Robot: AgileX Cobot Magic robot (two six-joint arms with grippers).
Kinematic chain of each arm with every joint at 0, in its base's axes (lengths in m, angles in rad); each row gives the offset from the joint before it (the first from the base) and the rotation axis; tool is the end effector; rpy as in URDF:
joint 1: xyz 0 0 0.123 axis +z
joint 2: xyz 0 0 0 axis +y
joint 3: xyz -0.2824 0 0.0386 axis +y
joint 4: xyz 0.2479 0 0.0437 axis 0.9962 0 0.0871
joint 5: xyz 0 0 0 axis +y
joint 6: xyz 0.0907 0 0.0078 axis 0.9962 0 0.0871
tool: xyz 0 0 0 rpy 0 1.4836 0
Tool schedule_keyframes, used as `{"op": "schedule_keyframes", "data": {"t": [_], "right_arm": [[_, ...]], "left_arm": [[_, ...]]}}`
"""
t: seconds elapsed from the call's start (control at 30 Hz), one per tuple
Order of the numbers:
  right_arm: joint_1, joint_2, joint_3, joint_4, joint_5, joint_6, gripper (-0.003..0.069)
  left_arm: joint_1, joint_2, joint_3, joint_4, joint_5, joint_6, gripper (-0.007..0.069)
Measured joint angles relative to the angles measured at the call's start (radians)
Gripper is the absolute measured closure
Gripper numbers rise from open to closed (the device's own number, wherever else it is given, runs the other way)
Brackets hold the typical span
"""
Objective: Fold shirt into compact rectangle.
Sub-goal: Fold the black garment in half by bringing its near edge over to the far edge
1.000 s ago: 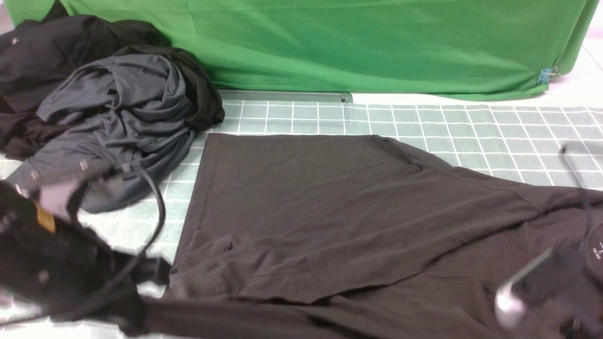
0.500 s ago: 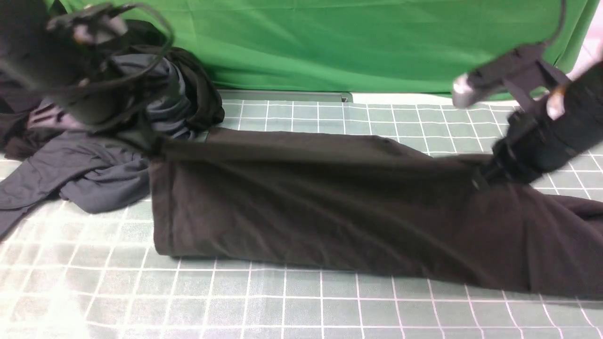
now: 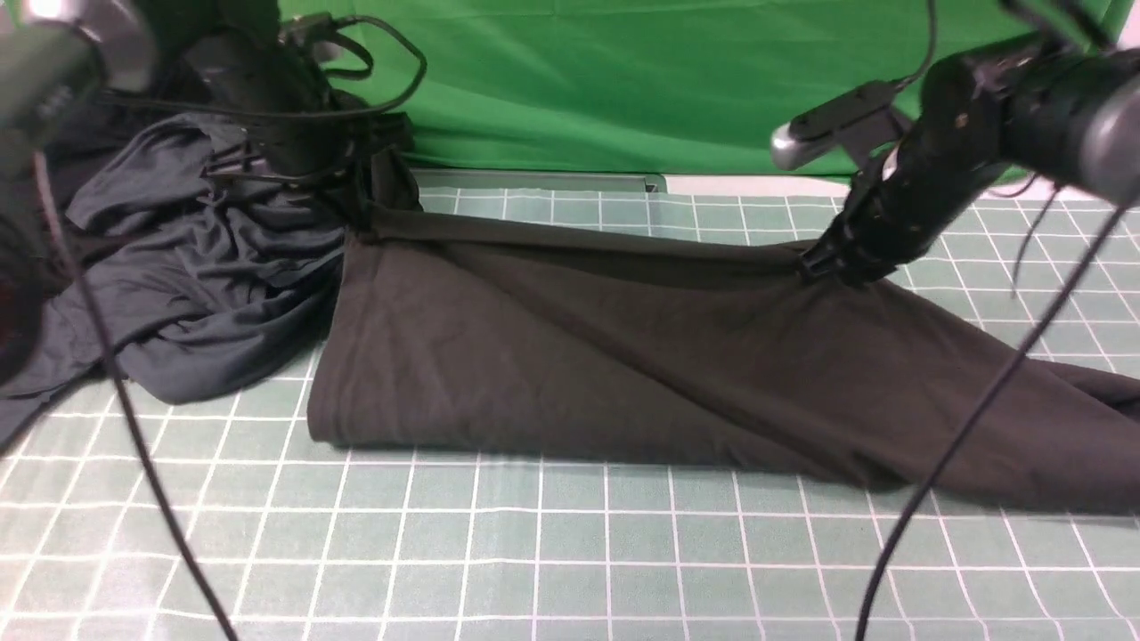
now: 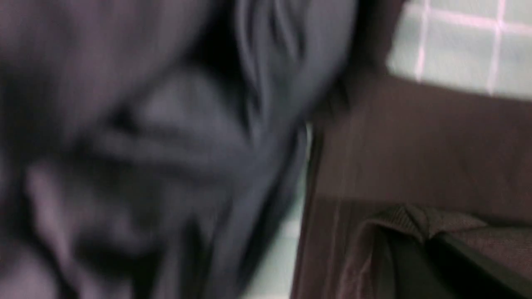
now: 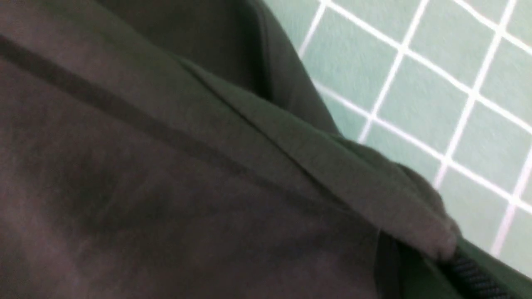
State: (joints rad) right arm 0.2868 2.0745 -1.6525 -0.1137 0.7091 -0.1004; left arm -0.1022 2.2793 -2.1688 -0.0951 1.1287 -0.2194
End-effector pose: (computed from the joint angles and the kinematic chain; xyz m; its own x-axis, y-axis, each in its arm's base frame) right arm 0.4431 0.1237 0.2116 -0.7674 -0.4195 -0.4850 -0.3957 0.9049 -0.1566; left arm 0.4978 -0.0589 0.2456 -0.9127 -0.1641 -0.3744 -0.1017 0.9783 -0.1807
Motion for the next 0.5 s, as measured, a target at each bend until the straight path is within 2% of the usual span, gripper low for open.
{"op": "schedule_keyframes", "data": {"t": [0.13, 0.3, 0.33, 0.37, 0.43, 0.5], "right_arm": [[0.0, 0.041, -0.001, -0.004, -0.079, 0.033, 0.0617], [0.0, 0.057, -0.001, -0.01, -0.171, 0.07, 0.052], [0.0, 0.057, -0.002, -0.011, -0.199, 0.081, 0.0459], [0.0, 0.057, -0.003, -0.011, -0.203, 0.083, 0.0459], [0.0, 0.056, -0.012, -0.012, -0.232, 0.109, 0.0365], [0.0, 0.047, -0.021, -0.014, -0.209, 0.116, 0.0326]], "left_arm": [[0.002, 0.066, -0.062, 0.008, -0.004, 0.0, 0.0604], [0.004, 0.095, -0.073, 0.035, -0.028, -0.005, 0.051], [0.004, 0.095, -0.077, 0.049, -0.058, -0.012, 0.0452], [0.004, 0.095, -0.078, 0.051, -0.063, -0.014, 0.0445], [0.005, 0.087, -0.08, 0.065, -0.121, -0.044, 0.033], [0.005, 0.077, -0.08, 0.068, -0.126, -0.047, 0.0272]]}}
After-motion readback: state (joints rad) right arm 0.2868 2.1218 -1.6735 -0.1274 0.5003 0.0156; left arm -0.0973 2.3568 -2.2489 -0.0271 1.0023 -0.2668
